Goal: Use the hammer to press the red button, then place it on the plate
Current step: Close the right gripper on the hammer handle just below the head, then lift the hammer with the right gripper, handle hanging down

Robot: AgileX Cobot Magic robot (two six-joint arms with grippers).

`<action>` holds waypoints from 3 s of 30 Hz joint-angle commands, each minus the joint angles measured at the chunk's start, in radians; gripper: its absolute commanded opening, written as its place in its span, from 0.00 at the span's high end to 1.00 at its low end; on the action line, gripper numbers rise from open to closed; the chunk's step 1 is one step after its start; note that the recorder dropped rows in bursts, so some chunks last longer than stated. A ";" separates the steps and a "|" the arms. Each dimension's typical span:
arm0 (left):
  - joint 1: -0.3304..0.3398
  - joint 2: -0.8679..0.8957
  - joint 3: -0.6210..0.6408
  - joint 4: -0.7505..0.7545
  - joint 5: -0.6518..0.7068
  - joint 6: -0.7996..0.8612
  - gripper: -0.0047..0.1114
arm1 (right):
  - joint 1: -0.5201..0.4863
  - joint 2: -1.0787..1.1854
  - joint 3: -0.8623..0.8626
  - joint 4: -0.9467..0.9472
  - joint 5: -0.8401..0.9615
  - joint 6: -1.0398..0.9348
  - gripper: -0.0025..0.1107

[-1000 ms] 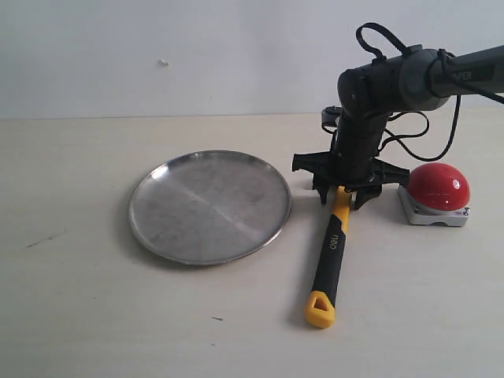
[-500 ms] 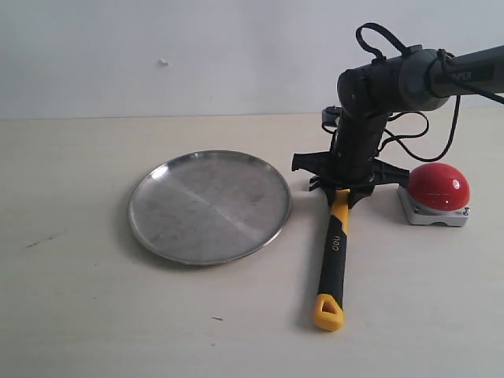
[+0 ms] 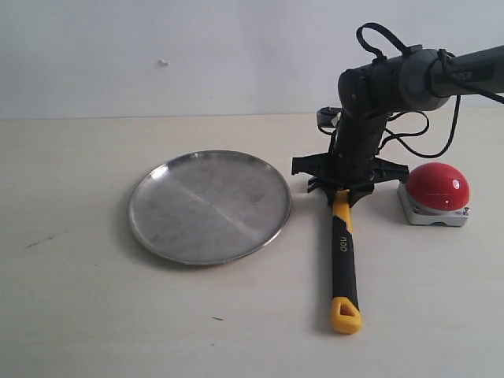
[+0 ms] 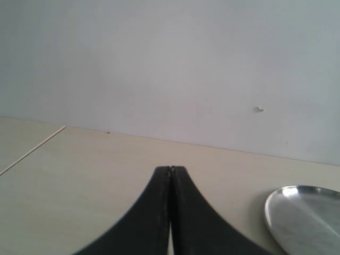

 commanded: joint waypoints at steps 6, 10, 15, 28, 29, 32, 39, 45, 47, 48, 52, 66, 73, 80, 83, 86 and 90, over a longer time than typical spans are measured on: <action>0.002 -0.005 0.001 0.000 -0.001 0.001 0.96 | 0.001 0.000 -0.004 -0.004 -0.010 -0.035 0.97; 0.002 -0.005 0.001 0.000 -0.001 0.001 0.96 | 0.001 0.000 -0.004 -0.011 -0.010 -0.035 0.83; 0.002 -0.005 0.001 0.000 -0.001 0.001 0.96 | 0.001 0.000 -0.004 -0.015 -0.010 -0.035 0.64; 0.002 -0.005 0.001 0.000 -0.001 0.001 0.96 | 0.001 0.004 -0.004 0.036 0.006 -0.062 0.70; 0.002 -0.005 0.001 0.000 -0.001 0.001 0.96 | 0.001 0.005 -0.004 0.036 0.010 -0.062 0.75; 0.002 -0.005 0.001 0.000 -0.001 0.001 0.96 | 0.001 0.016 -0.004 0.033 0.026 -0.100 0.95; 0.002 -0.005 0.001 0.000 -0.001 0.001 0.96 | 0.001 -0.015 -0.004 0.018 0.029 -0.119 0.98; 0.002 -0.005 0.001 0.000 -0.001 0.001 0.96 | 0.001 -0.110 -0.004 0.121 0.088 -0.239 0.98; 0.002 -0.005 0.001 0.000 -0.001 0.001 0.96 | 0.001 -0.141 -0.004 0.123 0.105 -0.250 0.98; 0.002 -0.005 0.001 0.000 -0.001 0.001 0.96 | 0.001 -0.152 -0.004 0.123 0.116 -0.252 0.98; 0.002 -0.005 0.001 0.000 -0.001 0.001 0.96 | 0.001 -0.207 0.018 0.176 0.135 -0.300 0.98; 0.002 -0.005 0.001 0.000 -0.001 0.001 0.96 | 0.001 -0.550 0.429 0.757 -0.227 -0.741 0.98; 0.002 -0.005 0.001 0.000 -0.001 0.001 0.96 | 0.003 -0.711 0.635 1.338 -0.216 -1.219 0.98; 0.002 -0.005 0.001 0.000 -0.001 0.001 0.96 | 0.003 -0.794 0.850 1.839 -0.079 -1.689 0.98; 0.002 -0.005 0.001 0.000 -0.001 0.001 0.96 | 0.003 -0.797 0.876 1.839 -0.064 -1.699 0.98; 0.002 -0.005 0.001 0.000 -0.001 0.001 0.96 | 0.003 -0.797 0.882 1.839 -0.026 -1.722 0.98; 0.002 -0.005 0.001 0.000 -0.001 0.001 0.96 | 0.003 -0.799 0.882 1.839 -0.006 -1.734 0.98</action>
